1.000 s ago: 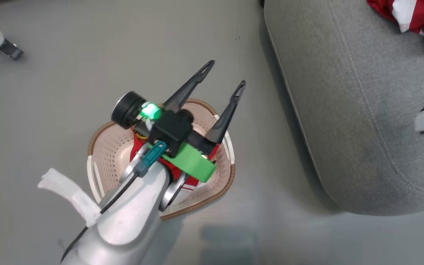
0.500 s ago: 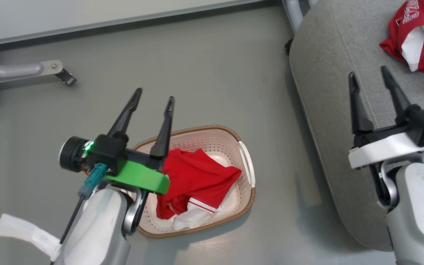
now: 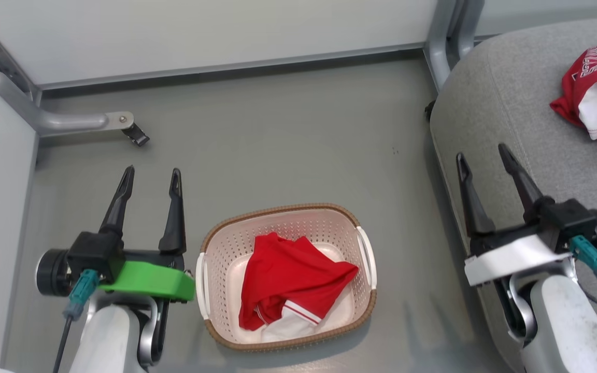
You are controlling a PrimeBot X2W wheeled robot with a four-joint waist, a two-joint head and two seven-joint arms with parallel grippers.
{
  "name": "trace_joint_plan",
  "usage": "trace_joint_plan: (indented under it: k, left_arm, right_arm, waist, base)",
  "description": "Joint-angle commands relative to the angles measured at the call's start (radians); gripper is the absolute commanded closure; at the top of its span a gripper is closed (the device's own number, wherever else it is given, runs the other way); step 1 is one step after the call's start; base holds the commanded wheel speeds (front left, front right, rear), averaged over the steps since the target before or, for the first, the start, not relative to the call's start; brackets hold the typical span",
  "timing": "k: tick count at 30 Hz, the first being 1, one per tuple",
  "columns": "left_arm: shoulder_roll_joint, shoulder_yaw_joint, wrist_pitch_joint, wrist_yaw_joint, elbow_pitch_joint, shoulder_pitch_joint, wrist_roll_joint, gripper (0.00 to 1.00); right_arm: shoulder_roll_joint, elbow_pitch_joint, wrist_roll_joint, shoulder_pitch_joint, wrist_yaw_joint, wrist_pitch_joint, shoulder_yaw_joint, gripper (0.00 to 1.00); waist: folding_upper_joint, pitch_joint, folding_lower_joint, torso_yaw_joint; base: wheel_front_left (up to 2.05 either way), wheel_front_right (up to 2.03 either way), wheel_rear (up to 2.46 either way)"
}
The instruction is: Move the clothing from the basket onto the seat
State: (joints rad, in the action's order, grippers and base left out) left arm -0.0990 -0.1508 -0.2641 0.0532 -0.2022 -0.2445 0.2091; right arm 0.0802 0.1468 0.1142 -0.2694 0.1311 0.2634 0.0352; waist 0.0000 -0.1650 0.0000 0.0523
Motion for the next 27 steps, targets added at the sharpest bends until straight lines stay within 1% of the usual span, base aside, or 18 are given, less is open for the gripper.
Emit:
trace_joint_plan:
  k: [1,15,27]
  left_arm:
    - [0.007,0.012,0.000,0.006,0.005,0.030,-0.011,0.00]
    - [0.033,0.072,0.000,0.023,0.008,0.132,-0.042,0.00]
    - [0.042,0.086,0.000,0.032,-0.005,0.159,-0.059,0.00]
  right_arm:
    - [-0.001,-0.010,-0.006,0.035,-0.001,0.002,-0.005,0.00]
    - [-0.026,-0.060,-0.012,0.200,-0.001,0.002,-0.023,0.00]
    - [-0.028,-0.075,0.017,0.241,-0.001,0.002,-0.013,0.00]
  waist:
    - [0.0000,0.027,0.0000,0.010]
    - [0.0000,0.105,0.0000,0.032]
    - [0.0000,0.117,0.0000,0.055]
  base:
    - [0.00,0.00,0.00]
    - [0.00,0.00,0.00]
    - [0.00,0.00,0.00]
